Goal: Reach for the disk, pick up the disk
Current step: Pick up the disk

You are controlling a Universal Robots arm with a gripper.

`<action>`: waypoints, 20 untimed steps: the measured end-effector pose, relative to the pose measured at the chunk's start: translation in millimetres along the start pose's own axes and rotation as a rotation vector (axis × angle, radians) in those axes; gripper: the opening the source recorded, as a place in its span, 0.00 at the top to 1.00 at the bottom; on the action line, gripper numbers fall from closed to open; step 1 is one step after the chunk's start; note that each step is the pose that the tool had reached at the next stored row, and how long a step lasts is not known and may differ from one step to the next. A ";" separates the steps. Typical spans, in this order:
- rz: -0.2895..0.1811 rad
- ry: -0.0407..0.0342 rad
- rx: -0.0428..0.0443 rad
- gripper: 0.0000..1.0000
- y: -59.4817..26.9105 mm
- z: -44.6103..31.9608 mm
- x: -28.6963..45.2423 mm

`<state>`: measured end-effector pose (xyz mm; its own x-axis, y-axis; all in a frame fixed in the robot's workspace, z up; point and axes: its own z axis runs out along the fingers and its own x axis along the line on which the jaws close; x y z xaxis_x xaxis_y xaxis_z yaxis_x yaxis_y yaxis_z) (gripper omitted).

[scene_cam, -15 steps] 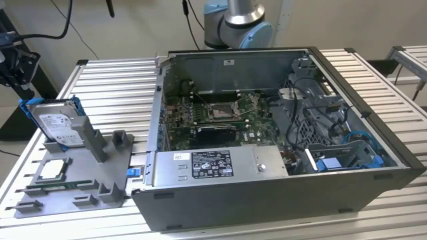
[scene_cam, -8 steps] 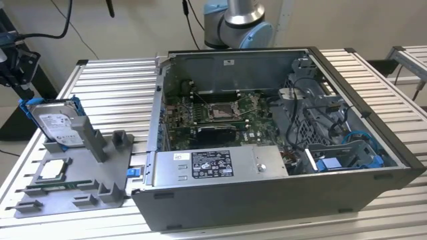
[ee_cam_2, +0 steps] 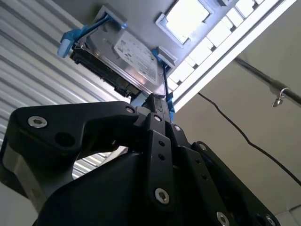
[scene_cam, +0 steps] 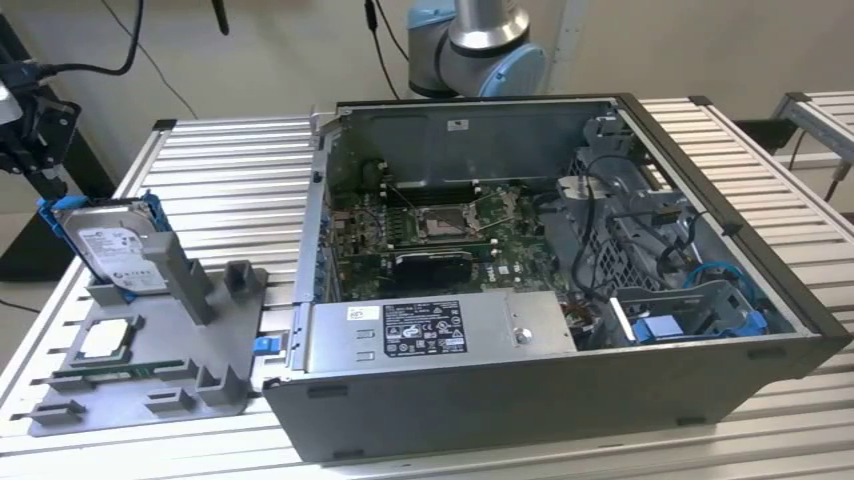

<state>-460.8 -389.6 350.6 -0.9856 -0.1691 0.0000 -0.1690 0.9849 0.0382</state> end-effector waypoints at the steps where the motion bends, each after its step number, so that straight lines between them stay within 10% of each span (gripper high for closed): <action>1: -0.018 0.0007 0.0000 1.00 0.0 0.0 0.0; 20: -0.363 0.0139 0.0000 1.00 0.0 0.0 0.0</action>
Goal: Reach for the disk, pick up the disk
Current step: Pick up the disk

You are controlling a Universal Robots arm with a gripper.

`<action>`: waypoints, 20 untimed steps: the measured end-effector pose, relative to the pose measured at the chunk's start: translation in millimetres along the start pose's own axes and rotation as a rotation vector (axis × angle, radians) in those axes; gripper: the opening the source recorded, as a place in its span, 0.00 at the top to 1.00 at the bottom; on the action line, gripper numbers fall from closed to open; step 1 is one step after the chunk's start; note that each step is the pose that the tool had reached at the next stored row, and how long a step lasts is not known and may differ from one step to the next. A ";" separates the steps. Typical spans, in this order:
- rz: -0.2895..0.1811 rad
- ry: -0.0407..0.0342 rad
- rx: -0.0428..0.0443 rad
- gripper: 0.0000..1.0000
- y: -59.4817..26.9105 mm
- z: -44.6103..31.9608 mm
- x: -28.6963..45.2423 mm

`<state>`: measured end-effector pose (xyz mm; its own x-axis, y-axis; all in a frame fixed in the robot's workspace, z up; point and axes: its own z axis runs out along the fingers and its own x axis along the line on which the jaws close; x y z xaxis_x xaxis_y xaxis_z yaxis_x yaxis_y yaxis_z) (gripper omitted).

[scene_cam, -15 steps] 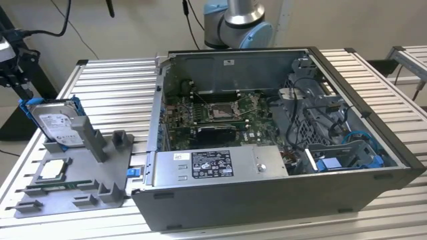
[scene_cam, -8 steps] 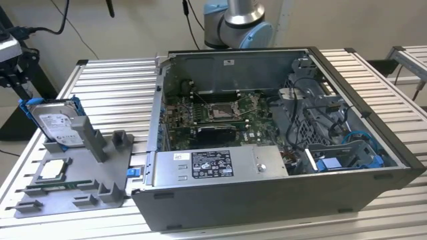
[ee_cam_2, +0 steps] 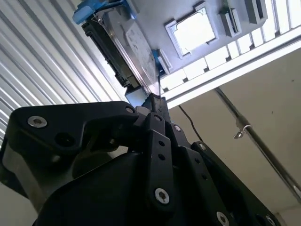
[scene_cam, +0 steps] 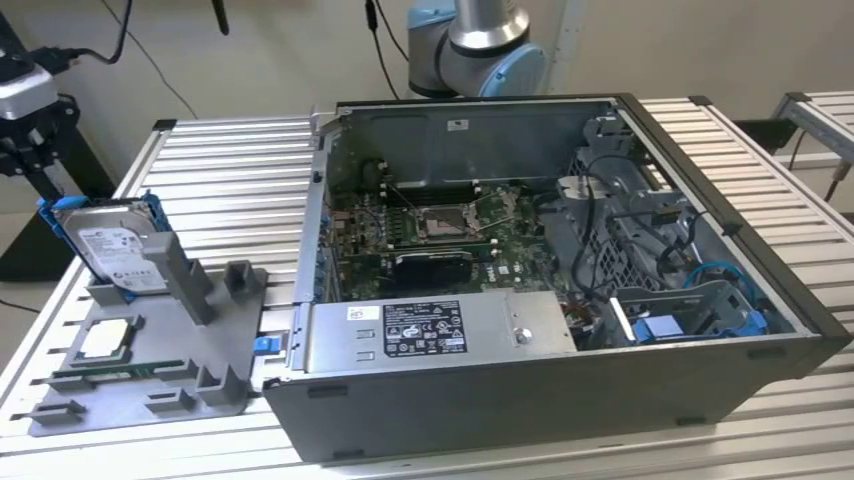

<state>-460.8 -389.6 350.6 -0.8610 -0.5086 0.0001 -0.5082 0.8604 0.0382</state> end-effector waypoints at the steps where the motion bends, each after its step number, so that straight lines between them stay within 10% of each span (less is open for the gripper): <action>1: -0.019 0.0007 0.0000 1.00 0.0 0.0 0.0; 20: -0.281 0.0097 -0.0001 1.00 -2.1 0.6 -3.6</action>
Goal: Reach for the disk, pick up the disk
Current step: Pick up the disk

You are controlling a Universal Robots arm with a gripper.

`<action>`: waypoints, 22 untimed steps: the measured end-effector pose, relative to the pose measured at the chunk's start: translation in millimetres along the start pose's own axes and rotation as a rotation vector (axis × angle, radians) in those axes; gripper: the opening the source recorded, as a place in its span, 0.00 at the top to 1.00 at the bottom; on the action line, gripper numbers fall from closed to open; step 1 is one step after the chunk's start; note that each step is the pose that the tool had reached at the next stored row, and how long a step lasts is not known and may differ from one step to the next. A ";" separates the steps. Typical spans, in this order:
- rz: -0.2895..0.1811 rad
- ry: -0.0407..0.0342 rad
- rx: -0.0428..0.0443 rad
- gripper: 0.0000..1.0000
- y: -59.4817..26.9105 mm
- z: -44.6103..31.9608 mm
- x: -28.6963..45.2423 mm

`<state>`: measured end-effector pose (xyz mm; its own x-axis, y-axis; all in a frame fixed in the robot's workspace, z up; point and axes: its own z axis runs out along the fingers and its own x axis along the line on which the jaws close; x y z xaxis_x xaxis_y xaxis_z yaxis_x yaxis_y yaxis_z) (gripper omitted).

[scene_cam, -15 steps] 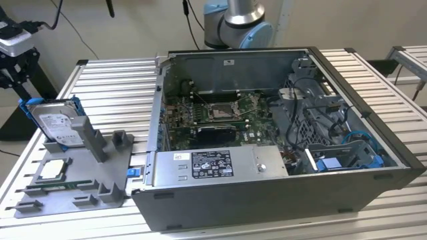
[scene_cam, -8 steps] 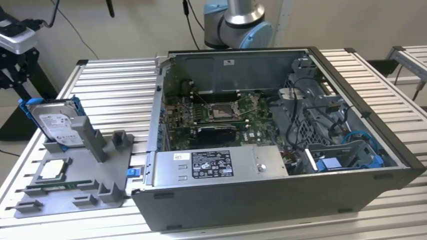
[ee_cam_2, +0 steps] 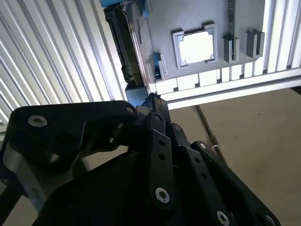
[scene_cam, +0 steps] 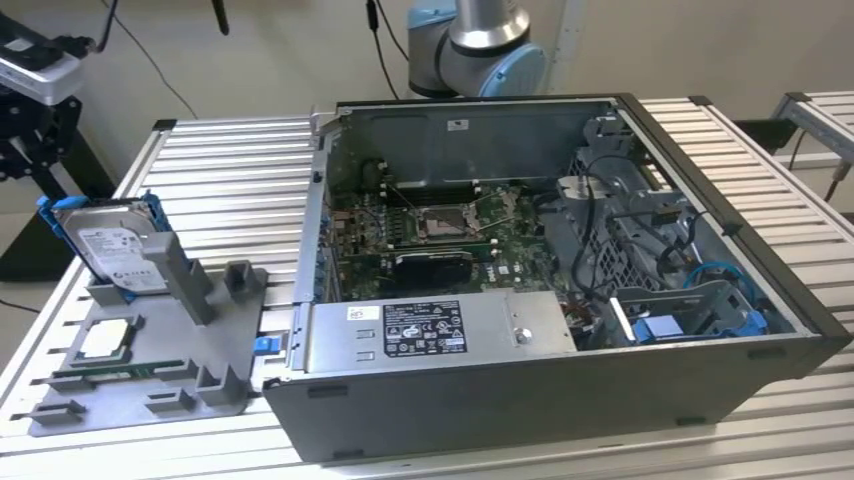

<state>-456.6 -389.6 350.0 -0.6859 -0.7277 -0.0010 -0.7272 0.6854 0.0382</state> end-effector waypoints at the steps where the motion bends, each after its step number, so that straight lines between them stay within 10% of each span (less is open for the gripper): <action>1: -0.011 0.0002 0.0003 1.00 -0.1 0.2 -0.1; 22: -0.329 0.0087 0.0027 1.00 -0.7 2.7 -0.5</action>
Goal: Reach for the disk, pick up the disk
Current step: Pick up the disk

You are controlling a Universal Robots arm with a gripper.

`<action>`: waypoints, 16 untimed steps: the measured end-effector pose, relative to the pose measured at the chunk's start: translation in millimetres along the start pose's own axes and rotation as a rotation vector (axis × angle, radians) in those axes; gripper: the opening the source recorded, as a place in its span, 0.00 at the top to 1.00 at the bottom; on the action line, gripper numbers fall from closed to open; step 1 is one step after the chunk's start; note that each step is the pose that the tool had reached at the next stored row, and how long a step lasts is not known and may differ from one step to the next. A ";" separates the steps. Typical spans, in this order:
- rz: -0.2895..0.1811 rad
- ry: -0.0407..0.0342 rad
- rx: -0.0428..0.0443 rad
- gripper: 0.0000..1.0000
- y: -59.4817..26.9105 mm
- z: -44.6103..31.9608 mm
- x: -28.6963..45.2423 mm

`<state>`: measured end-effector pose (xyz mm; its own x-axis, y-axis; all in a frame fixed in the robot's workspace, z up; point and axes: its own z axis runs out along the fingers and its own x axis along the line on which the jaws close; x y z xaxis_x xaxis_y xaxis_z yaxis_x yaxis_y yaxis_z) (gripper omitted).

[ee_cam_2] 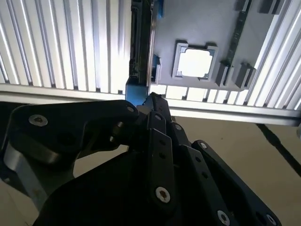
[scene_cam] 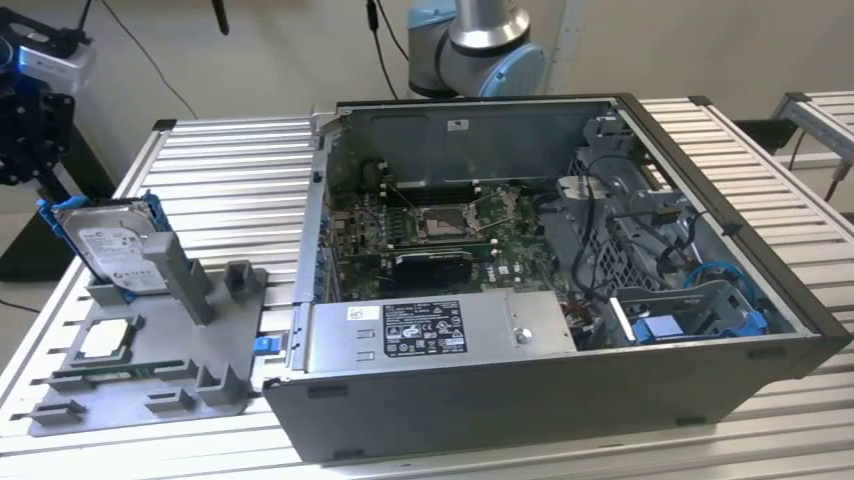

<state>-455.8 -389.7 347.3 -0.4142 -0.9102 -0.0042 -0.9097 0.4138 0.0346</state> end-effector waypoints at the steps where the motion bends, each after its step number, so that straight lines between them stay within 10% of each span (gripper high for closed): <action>1: -0.016 0.0003 -0.0001 1.00 0.0 0.0 0.0; 16: -0.161 0.0008 -0.0009 1.00 -1.6 0.4 -1.6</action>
<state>-453.7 -388.9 346.8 -0.2626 -0.9649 -0.0090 -0.9644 0.2622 0.0344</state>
